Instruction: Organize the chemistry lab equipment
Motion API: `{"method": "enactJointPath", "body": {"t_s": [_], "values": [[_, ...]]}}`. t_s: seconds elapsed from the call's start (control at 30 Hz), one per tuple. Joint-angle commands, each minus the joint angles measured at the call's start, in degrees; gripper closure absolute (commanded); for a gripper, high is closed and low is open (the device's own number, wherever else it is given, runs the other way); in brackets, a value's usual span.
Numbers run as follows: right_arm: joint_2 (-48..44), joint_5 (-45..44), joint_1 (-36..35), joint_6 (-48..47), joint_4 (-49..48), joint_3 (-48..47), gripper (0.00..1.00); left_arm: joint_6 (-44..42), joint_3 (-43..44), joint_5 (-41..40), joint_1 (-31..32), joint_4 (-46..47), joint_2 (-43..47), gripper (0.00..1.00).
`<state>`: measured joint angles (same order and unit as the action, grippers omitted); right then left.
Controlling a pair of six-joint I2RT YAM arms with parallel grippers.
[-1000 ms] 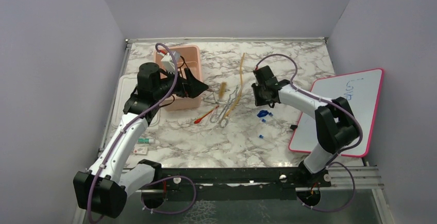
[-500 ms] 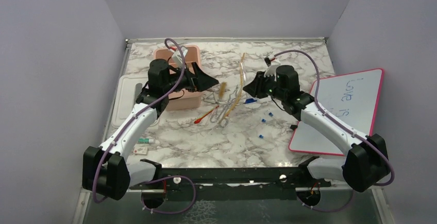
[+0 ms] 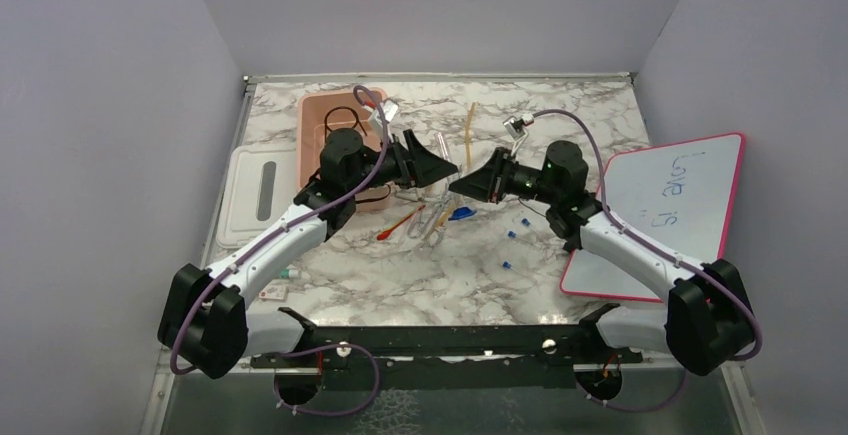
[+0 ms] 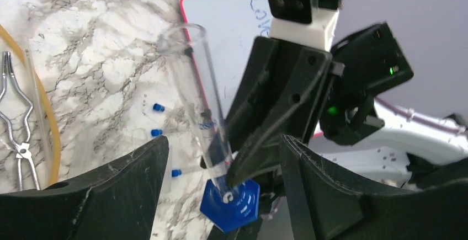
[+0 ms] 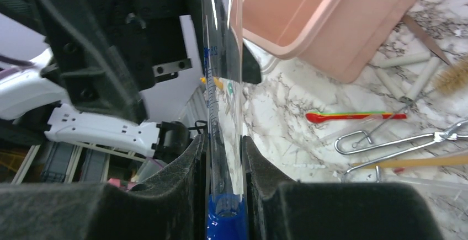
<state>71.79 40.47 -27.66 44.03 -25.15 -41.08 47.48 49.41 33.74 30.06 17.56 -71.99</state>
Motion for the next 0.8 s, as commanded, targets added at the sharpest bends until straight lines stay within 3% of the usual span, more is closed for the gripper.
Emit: {"method": "enactJointPath", "body": {"t_s": [0.0, 0.07, 0.23, 0.53, 0.6, 0.7, 0.77], "values": [[-2.8, 4.1, 0.0, 1.9, -5.9, 0.4, 0.83, 6.9, -0.9, -7.0, 0.6, 6.1, 1.2, 0.25], [-3.0, 4.3, -0.1, 1.9, -6.1, 0.4, 0.83, 7.4, -0.5, -6.3, 1.4, 6.2, 0.6, 0.28], [-2.8, 4.6, -0.1, 2.8, -7.5, 0.6, 0.83, 7.9, 0.5, -3.2, 3.3, 6.3, -1.0, 0.44], [-3.5, 4.0, -0.1, 3.6, -7.8, 1.6, 0.81, 6.2, 0.0, -1.5, 4.5, 6.3, -0.6, 0.86], [-4.5, 3.0, -0.1, 3.2, -6.1, 1.7, 0.73, 5.0, -0.2, -2.0, 4.5, 6.2, 0.0, 0.94], [-6.1, 1.6, -0.1, 1.3, -1.8, 1.1, 0.52, 2.2, 0.7, -2.4, 4.4, 4.5, 0.6, 0.98], [-7.9, 0.6, -0.2, -0.6, 1.4, 0.7, 0.45, -1.5, 3.4, -3.8, 4.4, -1.2, 0.8, 1.00]]}}
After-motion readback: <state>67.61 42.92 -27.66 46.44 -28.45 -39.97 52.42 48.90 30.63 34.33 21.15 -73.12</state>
